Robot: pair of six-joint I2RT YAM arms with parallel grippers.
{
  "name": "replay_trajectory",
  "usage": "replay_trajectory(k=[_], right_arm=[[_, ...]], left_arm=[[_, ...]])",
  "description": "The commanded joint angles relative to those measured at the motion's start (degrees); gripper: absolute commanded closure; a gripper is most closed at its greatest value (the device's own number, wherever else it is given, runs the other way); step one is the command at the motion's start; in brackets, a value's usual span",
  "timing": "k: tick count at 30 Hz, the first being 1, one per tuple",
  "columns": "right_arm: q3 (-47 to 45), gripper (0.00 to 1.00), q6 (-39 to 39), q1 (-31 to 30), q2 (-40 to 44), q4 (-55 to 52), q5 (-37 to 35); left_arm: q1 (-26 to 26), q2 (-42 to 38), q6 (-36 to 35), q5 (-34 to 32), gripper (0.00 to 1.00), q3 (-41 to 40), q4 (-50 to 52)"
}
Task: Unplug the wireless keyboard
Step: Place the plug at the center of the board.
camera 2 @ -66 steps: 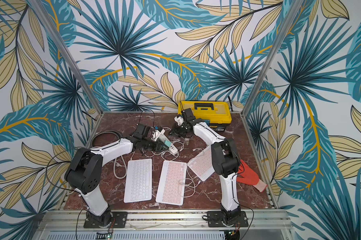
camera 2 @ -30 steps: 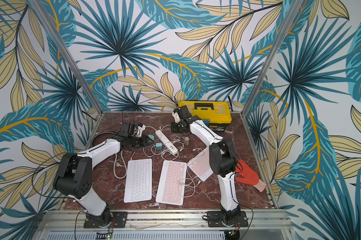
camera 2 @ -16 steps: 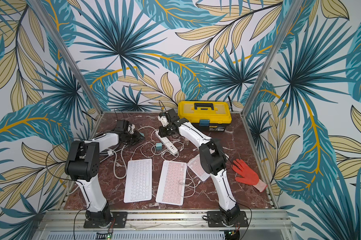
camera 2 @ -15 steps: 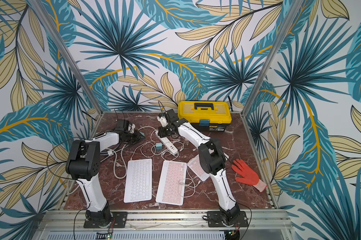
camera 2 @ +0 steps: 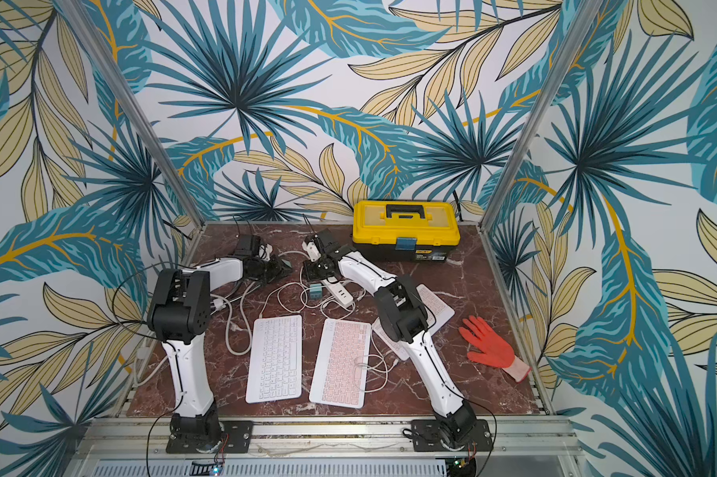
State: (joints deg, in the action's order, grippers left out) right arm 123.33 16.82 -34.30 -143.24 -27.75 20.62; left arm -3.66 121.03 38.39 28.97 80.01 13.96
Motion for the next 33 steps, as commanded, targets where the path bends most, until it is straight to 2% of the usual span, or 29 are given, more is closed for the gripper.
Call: replay_trajectory(k=[1,6,12,22,28,33], right_arm=[[1.3,0.79,0.8,-0.3,-1.8,-2.7,-2.1],[2.8,0.66,-0.8,-0.3,-1.8,-6.3,-3.0],[1.4,0.58,-3.1,-0.2,1.2,-10.3,-5.5],[-5.2,0.56,-5.7,-0.1,9.6,-11.6,-9.8],[-10.1,0.55,-6.8,-0.1,15.2,-10.9,-8.8],[-13.4,0.55,-6.1,-0.1,18.4,-13.2,-11.2]], left_arm=[[0.5,1.5,0.7,0.6,0.86,0.5,0.2],[0.6,1.0,1.3,0.3,0.66,-0.9,0.3],[0.7,-1.5,0.7,0.3,0.52,-1.5,0.3],[0.8,-8.2,0.5,-0.7,0.47,-3.8,0.3],[0.8,-14.4,0.7,-2.1,0.47,-7.1,0.3],[0.7,-20.9,2.7,-3.8,0.47,-12.2,0.6]])
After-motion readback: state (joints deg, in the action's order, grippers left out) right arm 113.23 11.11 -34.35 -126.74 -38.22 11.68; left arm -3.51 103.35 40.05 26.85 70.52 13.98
